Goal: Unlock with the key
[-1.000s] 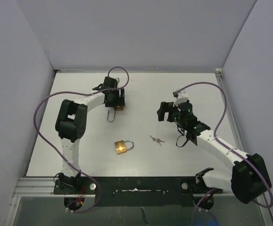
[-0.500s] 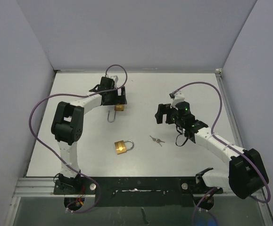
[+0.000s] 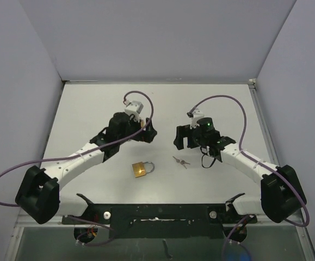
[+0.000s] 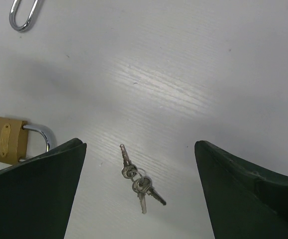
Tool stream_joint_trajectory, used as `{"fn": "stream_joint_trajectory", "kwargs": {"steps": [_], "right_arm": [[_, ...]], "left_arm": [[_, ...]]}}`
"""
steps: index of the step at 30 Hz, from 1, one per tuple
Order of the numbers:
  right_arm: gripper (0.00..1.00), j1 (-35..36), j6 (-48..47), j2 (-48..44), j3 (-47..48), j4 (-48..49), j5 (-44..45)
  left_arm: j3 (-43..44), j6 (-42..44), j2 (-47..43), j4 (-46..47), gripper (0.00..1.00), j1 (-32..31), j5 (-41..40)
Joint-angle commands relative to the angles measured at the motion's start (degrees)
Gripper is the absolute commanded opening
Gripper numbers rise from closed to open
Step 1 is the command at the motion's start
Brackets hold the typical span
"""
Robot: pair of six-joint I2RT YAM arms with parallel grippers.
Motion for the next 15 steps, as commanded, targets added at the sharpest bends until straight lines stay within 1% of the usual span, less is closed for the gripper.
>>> {"fn": "stream_joint_trajectory", "kwargs": {"steps": [1,3,8,15], "right_arm": [[0.95,2.12,-1.75,-0.62,2.18,-2.51,-2.34],[0.95,5.25,-2.18,-0.12,2.42,-3.77,-1.41],[0.96,15.54,-1.90,3.80,4.53,-7.40,8.30],[0.96,22.52,-1.40,9.07,7.96,-10.40,16.19]], "left_arm": [[-6.59,-0.28,-4.23,-3.06,0.98,-5.44,-7.11],[-9.32,-1.62,-6.30,-4.89,0.98,-5.68,-8.92],[-11.84,-2.85,-10.58,-8.55,0.97,-5.51,-14.21],[-13.05,-3.70,-11.74,-12.03,0.98,-5.23,-15.41]]}}
